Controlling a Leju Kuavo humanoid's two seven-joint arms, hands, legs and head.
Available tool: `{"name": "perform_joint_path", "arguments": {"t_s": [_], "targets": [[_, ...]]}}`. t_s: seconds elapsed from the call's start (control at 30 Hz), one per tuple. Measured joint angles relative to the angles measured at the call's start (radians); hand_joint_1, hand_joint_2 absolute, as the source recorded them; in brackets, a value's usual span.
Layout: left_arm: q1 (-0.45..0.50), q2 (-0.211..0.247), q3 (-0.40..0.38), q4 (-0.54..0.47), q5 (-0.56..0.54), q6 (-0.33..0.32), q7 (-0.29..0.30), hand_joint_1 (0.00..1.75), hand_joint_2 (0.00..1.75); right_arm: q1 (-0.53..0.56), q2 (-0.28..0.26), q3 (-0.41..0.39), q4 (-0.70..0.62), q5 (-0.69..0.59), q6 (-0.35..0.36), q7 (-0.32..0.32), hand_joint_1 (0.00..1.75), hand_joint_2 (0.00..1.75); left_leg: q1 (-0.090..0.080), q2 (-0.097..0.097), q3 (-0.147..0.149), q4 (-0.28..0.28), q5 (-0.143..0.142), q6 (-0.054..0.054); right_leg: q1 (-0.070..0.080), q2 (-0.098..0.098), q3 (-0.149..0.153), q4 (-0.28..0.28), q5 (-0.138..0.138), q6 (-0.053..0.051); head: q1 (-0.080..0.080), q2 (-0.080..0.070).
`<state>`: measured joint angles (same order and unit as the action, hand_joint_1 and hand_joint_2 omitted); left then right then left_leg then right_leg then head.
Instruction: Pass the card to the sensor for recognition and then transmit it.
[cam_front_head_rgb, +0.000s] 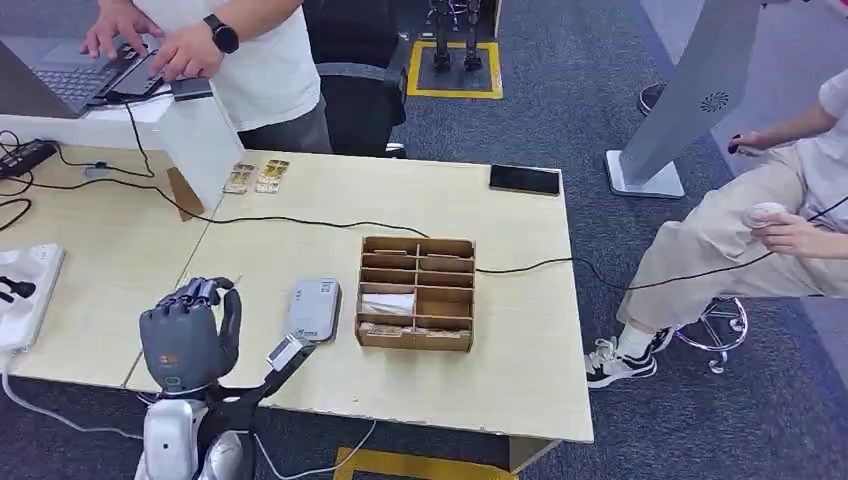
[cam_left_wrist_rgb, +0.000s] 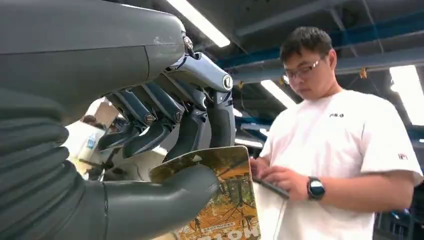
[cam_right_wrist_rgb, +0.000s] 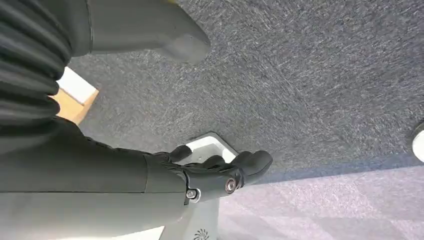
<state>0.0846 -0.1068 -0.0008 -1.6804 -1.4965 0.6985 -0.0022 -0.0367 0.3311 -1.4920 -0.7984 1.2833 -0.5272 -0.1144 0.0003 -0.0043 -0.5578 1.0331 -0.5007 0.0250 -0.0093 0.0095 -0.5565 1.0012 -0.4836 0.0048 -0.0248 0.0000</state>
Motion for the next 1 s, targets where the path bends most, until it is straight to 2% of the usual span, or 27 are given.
{"name": "perform_joint_path", "arguments": {"t_s": [0.2,0.47,1.0], "targets": [[-0.004,0.031,-0.078,0.065,0.000,0.000,0.046,1.75,1.75,0.000,0.000,0.000,0.002,0.000,0.001,-0.001,0.00,1.75,0.000,0.000,0.000,0.000,0.000,0.000,0.000,0.000,0.000,0.000,0.000,0.000,0.000,0.000],[-0.010,0.064,-0.141,0.128,0.000,0.000,0.096,1.75,1.75,-0.001,0.000,0.000,0.006,0.000,0.011,-0.006,0.00,1.75,0.000,0.000,0.000,0.000,0.000,0.000,0.000,0.000,0.000,0.000,0.000,0.000,0.000,0.000],[-0.017,0.095,-0.158,0.227,0.001,0.000,0.096,1.75,1.75,-0.002,-0.008,0.000,0.017,0.000,0.011,-0.005,0.00,1.75,0.000,0.000,0.000,0.000,0.000,0.000,0.000,0.000,0.000,0.000,0.000,0.000,0.000,0.000]]}}
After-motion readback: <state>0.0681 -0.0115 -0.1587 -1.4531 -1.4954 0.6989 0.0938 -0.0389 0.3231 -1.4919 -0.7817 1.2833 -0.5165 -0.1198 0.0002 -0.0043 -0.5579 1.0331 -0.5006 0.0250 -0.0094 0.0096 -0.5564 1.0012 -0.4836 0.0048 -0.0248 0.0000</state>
